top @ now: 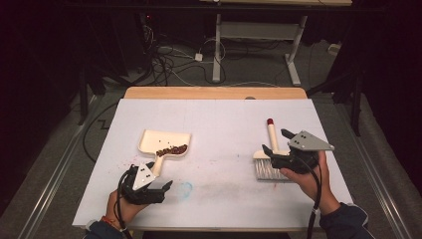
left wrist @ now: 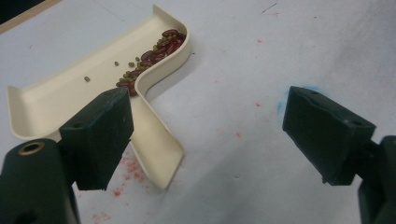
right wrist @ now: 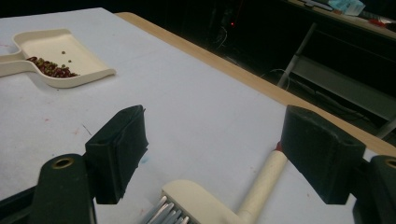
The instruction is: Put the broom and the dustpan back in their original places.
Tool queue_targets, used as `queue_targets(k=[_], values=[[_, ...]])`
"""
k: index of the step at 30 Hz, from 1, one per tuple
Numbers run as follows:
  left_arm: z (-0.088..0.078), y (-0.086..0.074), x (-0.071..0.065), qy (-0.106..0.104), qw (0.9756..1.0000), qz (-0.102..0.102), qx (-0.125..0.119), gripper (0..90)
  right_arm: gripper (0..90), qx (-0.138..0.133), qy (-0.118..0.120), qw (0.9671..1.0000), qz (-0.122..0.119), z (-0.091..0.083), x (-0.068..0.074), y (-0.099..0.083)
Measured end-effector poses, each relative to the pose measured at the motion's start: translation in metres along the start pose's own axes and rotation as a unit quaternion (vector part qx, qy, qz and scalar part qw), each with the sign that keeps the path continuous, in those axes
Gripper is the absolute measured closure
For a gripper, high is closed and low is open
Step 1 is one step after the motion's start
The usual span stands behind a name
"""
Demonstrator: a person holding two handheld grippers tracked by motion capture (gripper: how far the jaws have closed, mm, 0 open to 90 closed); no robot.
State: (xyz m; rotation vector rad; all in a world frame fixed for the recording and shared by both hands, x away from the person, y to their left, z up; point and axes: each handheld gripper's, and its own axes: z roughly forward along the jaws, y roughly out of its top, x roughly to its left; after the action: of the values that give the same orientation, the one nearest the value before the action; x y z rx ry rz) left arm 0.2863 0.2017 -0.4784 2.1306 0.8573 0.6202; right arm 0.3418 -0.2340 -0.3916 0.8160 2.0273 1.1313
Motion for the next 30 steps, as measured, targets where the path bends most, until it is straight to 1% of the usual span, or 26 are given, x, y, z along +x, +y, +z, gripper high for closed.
queue_targets(k=[5, 7, 11, 13, 16, 18, 21, 23, 27, 29, 30], values=[[0.000, 0.000, -0.001, -0.001, 1.0000, 0.002, 0.001, 16.1, 23.1, 0.004, -0.006, 0.9999, -0.009, -0.003, 0.001, -0.005], [0.000, 0.000, 0.000, -0.001, 1.0000, 0.002, 0.000, 16.1, 23.9, -0.006, -0.012, 0.9998, -0.011, -0.007, 0.001, -0.007], [0.000, 0.000, 0.000, -0.001, 1.0000, 0.004, 0.002, 16.1, 23.6, -0.009, -0.010, 0.9999, -0.010, -0.011, 0.001, -0.010], [0.001, 0.000, -0.001, -0.001, 1.0000, 0.005, 0.002, 16.1, 23.3, -0.006, -0.008, 0.9999, -0.012, -0.013, 0.001, -0.013], [0.001, 0.000, -0.001, -0.002, 1.0000, 0.005, 0.003, 16.0, 23.2, -0.002, -0.012, 0.9998, -0.017, -0.013, 0.002, -0.016], [0.001, 0.000, -0.001, -0.002, 1.0000, 0.007, 0.004, 16.0, 23.4, -0.004, -0.015, 0.9997, -0.020, -0.014, 0.002, -0.019], [0.001, 0.000, -0.001, -0.002, 1.0000, 0.008, 0.005, 16.1, 23.6, -0.009, -0.019, 0.9996, -0.018, -0.017, 0.004, -0.022], [0.001, 0.000, -0.002, -0.002, 0.9999, 0.009, 0.005, 16.1, 23.7, -0.012, -0.019, 0.9996, -0.020, -0.018, 0.005, -0.025], [0.001, 0.000, -0.002, -0.002, 0.9999, 0.010, 0.005, 16.1, 23.6, -0.007, -0.018, 0.9995, -0.024, -0.019, 0.006, -0.031], [0.001, 0.000, -0.002, -0.003, 0.9999, 0.011, 0.006, 16.1, 23.7, -0.007, -0.021, 0.9995, -0.024, -0.020, 0.007, -0.034], [0.002, 0.000, -0.002, -0.001, 0.9998, 0.017, 0.003, 16.1, 23.8, -0.009, -0.022, 0.9994, -0.024, -0.021, 0.007, -0.036]])
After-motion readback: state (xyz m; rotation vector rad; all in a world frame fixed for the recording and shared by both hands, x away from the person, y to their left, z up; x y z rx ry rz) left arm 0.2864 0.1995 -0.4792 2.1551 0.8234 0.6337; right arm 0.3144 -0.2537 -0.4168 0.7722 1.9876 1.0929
